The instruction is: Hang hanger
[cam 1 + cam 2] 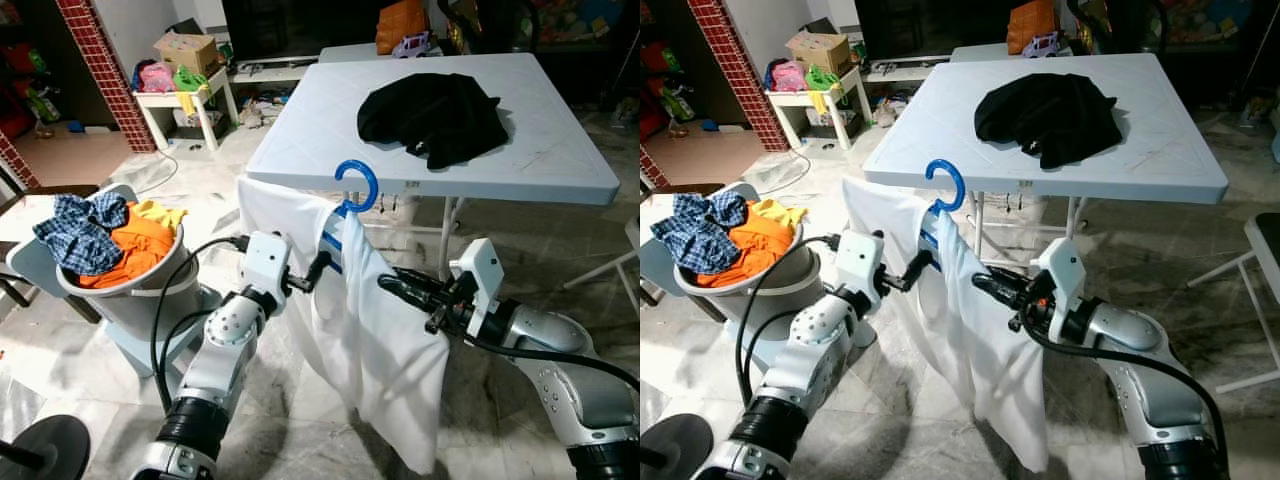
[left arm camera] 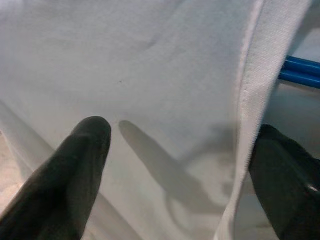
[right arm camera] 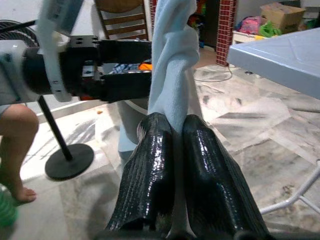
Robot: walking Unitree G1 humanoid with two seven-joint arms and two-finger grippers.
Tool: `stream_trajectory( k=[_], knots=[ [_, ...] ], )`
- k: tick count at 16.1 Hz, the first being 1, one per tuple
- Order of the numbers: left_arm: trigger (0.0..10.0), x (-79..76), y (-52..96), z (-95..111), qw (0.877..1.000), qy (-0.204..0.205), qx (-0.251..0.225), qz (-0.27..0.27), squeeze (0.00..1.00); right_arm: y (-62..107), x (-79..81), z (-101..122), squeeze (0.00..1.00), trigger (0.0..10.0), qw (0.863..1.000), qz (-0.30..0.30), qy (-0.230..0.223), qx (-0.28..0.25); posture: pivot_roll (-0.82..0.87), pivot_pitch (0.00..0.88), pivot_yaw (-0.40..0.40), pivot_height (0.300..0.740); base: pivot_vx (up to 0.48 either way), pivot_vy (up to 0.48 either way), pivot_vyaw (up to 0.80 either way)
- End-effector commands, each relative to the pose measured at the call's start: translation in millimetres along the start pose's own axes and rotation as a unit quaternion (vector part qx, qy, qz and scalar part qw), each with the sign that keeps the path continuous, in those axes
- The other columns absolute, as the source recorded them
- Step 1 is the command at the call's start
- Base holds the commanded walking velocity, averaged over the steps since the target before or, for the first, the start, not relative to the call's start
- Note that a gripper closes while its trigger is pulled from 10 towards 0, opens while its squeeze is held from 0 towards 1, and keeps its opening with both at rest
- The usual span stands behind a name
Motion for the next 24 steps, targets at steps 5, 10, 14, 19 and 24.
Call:
stream_trajectory(
  k=[5, 10, 14, 19, 24],
  knots=[
    [0.0, 16.8, -1.6, -5, 1.0, -0.003, 0.011, 0.024, 0.0, 3.7, 23.9, 19, 0.0, 10.0, 0.997, 0.063, -0.001, -0.034, -0.14, 0.0, 0.129, 0.74, 0.0, 0.0, 0.0],
    [0.0, 21.9, -1.1, -8, 0.999, -0.004, 0.015, 0.032, 0.0, 9.3, 23.5, 18, 0.0, 10.0, 0.997, 0.068, 0.0, -0.023, -0.14, 0.0, 0.128, 0.74, 0.0, 0.0, 0.0],
    [0.0, 24.4, -0.5, 0, 0.999, 0.028, -0.018, 0.037, 0.0, 4.9, 22.1, 10, 0.0, 10.0, 0.999, 0.052, 0.012, -0.007, -0.13, 0.0, 0.125, 0.74, 0.0, 0.0, 0.0],
    [0.0, 24.1, 0.1, 2, 0.999, 0.024, -0.025, 0.028, 0.0, 0.3, 28.6, 3, 0.0, 10.0, 0.998, 0.055, 0.016, 0.003, -0.13, 0.0, 0.122, 0.74, 0.0, 0.0, 0.0],
    [0.0, 29.9, 0.3, 0, 0.999, 0.021, -0.022, 0.038, 0.0, 0.5, 27.0, 1, 0.0, 10.0, 0.998, 0.052, 0.021, 0.006, -0.13, 0.0, 0.119, 0.74, 0.0, 0.0, 0.0]
  ],
)
Point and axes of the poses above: a point about 5 cm out from each wrist's last joint towards the gripper, its own y axis pointing back from the gripper into the wrist, its own z axis along the axis of the wrist's last joint, x = y × z, the point moved 5 cm from there along -y, pointing out of the wrist towards the gripper, and after that the axes turned 4 degrees about -y, right-handed, at the moved point
